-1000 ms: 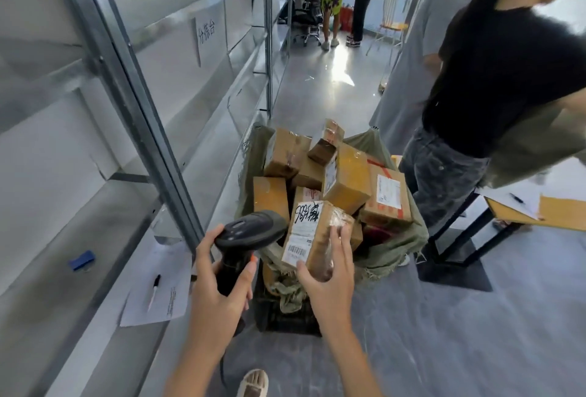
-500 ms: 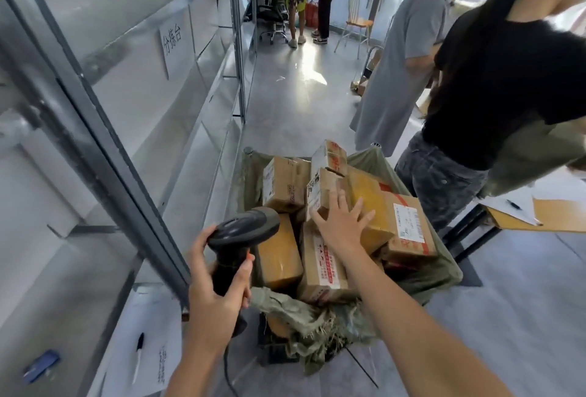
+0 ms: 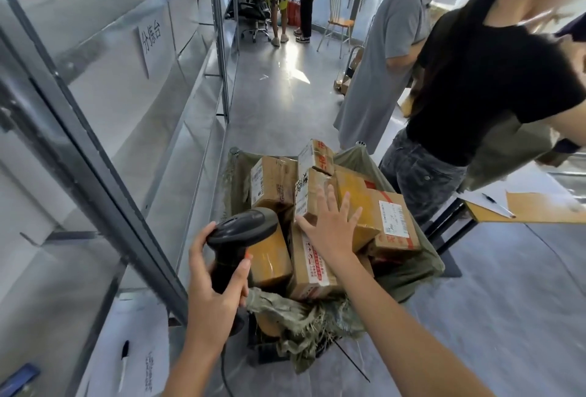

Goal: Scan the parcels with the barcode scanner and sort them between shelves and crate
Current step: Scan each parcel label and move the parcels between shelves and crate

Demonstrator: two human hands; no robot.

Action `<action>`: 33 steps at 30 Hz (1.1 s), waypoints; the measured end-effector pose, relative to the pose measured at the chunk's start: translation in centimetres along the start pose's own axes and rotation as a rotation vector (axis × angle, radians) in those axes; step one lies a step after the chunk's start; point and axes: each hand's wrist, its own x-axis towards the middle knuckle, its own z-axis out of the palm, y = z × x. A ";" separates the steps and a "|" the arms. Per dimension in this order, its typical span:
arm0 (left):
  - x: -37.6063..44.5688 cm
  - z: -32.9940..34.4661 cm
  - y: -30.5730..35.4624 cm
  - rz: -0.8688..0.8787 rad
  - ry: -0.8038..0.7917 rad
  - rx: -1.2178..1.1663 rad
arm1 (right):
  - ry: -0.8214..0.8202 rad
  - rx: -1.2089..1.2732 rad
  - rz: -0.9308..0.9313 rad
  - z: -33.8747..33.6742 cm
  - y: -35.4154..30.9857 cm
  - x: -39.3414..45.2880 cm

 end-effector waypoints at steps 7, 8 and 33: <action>-6.2 0.7 0.5 0.014 0.100 0.078 | 0.096 0.094 -0.210 -1.5 0.8 -5.1; -7.5 0.8 0.7 0.022 0.125 0.091 | 0.093 0.102 -0.242 -1.6 0.9 -6.0; -47.9 -6.7 17.1 0.244 1.213 0.430 | -0.289 0.710 -1.483 -4.9 -14.5 -45.0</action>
